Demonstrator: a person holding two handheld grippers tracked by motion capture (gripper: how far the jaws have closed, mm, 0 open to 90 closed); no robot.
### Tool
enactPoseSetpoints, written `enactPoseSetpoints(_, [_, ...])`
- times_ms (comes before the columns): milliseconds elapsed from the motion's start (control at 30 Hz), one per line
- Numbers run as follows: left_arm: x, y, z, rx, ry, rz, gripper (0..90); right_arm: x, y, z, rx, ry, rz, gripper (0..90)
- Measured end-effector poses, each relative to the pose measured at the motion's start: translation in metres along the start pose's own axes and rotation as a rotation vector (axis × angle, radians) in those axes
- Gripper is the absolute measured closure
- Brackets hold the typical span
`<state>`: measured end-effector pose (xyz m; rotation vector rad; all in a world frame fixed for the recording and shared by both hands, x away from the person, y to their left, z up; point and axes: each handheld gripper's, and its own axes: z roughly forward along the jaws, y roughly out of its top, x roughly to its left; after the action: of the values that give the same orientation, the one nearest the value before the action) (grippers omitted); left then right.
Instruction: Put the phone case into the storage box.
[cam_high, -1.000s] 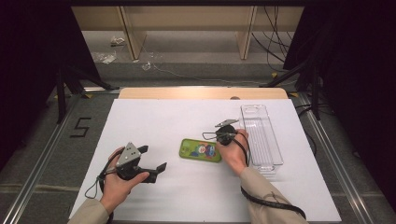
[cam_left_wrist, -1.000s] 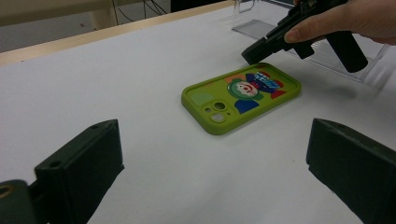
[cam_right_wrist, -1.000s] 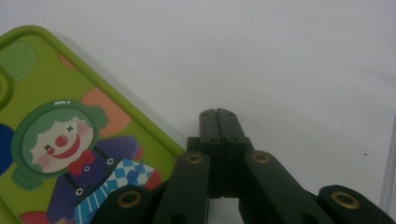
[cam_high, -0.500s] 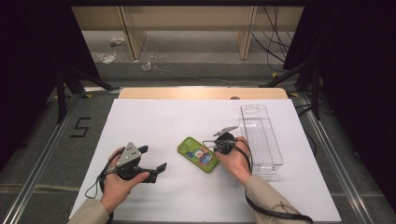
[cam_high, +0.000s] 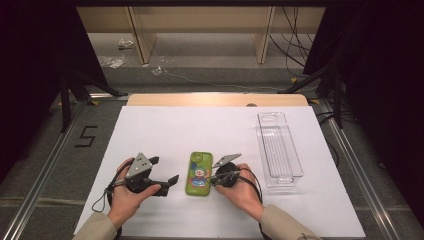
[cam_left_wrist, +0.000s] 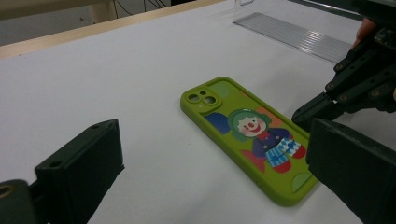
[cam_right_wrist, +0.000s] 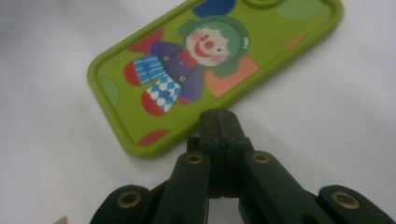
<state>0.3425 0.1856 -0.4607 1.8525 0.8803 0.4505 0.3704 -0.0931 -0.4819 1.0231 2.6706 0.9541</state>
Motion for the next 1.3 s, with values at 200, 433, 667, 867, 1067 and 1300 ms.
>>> enactPoseSetpoints(200, [0.000,0.000,0.000,0.005,0.001,-0.002,3.2,0.008,0.002,0.006,-0.022,0.024,-0.030,90.0])
enactPoseSetpoints(433, [0.000,0.000,0.001,0.011,0.002,-0.002,3.4,0.011,0.003,0.009,-0.044,0.028,-0.037,90.0])
enactPoseSetpoints(667, [0.000,-0.001,0.001,0.016,0.001,-0.006,3.4,0.007,0.002,0.006,-0.072,0.031,-0.033,90.0])
enactPoseSetpoints(867, [0.000,-0.001,0.001,0.026,-0.003,-0.009,2.9,-0.001,0.000,-0.016,-0.163,0.006,-0.037,80.8])
enactPoseSetpoints(1067, [0.000,-0.001,0.002,0.031,0.000,-0.008,1.9,-0.017,-0.014,-0.040,-0.273,-0.008,-0.072,62.0])
enactPoseSetpoints(1300, [-0.001,-0.001,0.002,0.036,0.002,-0.006,0.7,-0.029,-0.036,-0.070,-0.389,0.013,-0.099,36.9])
